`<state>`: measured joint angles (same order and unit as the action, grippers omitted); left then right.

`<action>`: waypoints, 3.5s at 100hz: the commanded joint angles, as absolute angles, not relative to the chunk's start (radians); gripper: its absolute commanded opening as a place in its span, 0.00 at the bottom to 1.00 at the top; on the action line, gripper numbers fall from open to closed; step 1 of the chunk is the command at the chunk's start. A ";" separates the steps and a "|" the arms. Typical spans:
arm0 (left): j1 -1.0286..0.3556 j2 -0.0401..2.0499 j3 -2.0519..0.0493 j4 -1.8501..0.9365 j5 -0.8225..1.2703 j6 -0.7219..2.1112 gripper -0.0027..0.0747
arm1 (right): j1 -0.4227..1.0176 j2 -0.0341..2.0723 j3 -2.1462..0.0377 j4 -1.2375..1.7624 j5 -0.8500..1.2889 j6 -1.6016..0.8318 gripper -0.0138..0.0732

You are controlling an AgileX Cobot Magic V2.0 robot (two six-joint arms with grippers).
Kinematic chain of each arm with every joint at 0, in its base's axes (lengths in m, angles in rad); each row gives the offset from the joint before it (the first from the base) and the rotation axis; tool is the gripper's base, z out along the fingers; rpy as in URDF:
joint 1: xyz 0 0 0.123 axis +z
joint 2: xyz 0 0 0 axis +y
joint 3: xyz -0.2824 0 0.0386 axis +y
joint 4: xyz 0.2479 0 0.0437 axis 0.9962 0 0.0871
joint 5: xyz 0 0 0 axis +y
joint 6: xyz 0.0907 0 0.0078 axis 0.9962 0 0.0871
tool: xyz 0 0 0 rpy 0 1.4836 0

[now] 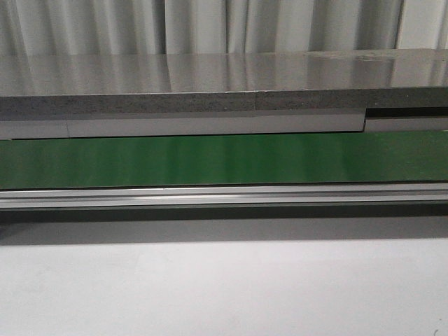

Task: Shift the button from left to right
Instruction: 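Close the left gripper on the push button's black body and lift it, then carry the button with the left gripper and set it on the belt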

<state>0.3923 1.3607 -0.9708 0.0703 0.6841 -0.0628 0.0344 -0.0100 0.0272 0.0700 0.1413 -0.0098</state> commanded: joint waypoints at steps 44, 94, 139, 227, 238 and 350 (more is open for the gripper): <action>0.403 1.648 -1.086 -0.012 0.638 0.022 0.74 | 0.033 -0.029 0.013 0.073 0.062 -0.012 0.08; 0.403 1.756 -1.096 -0.023 0.598 0.036 0.74 | 0.033 -0.029 0.013 0.073 0.062 -0.012 0.08; 0.403 1.814 -1.107 -0.043 0.605 0.040 0.61 | 0.033 -0.029 0.013 0.073 0.062 -0.012 0.08; 0.287 1.607 -1.306 -0.050 0.810 0.064 0.07 | 0.033 -0.029 0.013 0.073 0.062 -0.012 0.08; 0.222 1.613 -1.306 -0.050 0.838 0.093 0.07 | 0.033 -0.029 0.013 0.073 0.062 -0.012 0.08; 0.145 1.629 -1.304 -0.089 0.868 0.107 0.88 | 0.033 -0.029 0.013 0.073 0.062 -0.012 0.08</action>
<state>0.1495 1.7189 -1.2761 -0.0698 0.8993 0.0995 0.0344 -0.0100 0.0272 0.0700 0.1413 -0.0098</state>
